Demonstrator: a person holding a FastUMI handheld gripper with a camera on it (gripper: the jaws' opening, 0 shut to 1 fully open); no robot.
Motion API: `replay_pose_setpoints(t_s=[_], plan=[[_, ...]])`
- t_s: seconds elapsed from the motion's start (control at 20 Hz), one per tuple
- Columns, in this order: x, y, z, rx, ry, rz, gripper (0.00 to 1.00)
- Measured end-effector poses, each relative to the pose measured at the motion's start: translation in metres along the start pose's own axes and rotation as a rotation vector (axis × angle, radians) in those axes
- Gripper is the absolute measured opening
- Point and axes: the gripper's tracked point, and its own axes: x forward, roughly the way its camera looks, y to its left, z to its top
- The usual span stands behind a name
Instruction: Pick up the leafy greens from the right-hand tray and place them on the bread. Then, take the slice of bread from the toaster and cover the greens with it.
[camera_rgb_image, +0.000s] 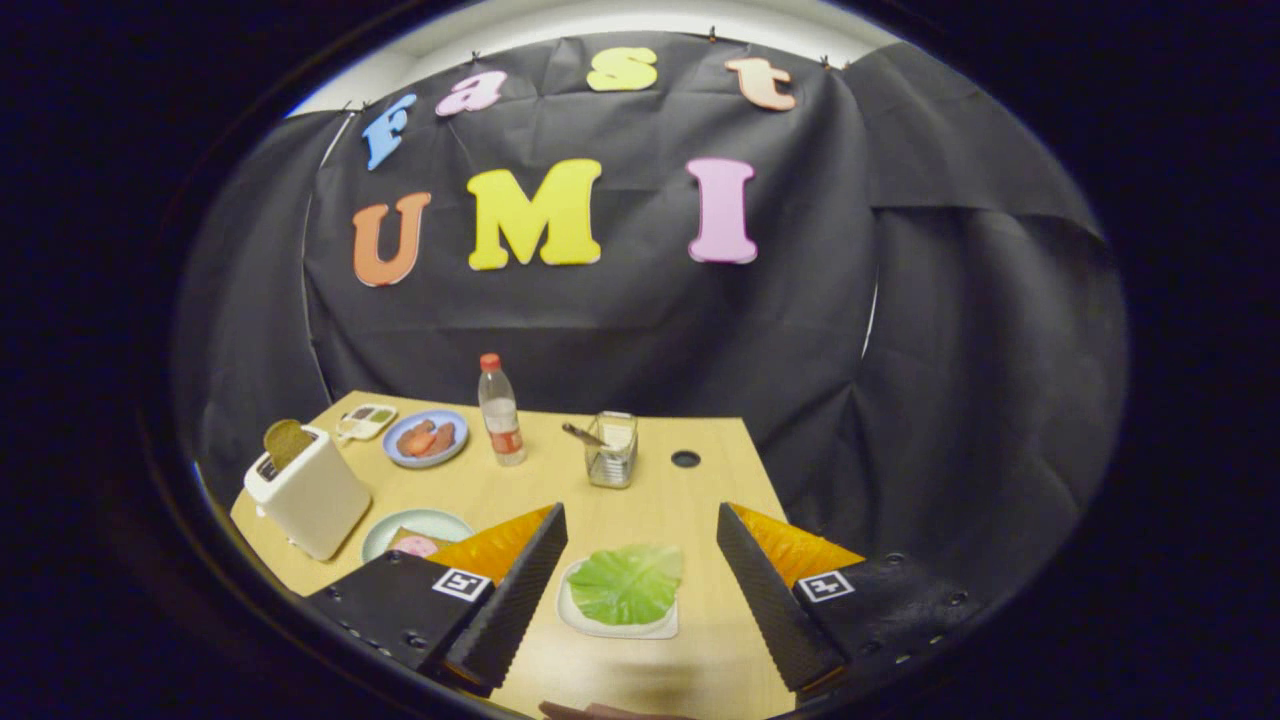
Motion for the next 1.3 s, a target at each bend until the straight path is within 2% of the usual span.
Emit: replay_pose_setpoints(t_s=[0.45, 0.75, 0.95, 1.1, 1.25, 1.3], plan=[[0.111, -0.029, -0.107, 0.017, 0.320, 0.028, 0.96], [0.152, -0.024, -0.150, 0.021, 0.527, 0.055, 0.96], [0.162, -0.024, -0.157, 0.011, 0.556, 0.045, 0.87], [0.165, -0.023, -0.151, -0.027, 0.533, 0.040, 0.65], [0.169, -0.025, -0.148, -0.060, 0.525, 0.013, 0.53], [0.170, -0.027, -0.147, -0.065, 0.520, 0.003, 0.44]])
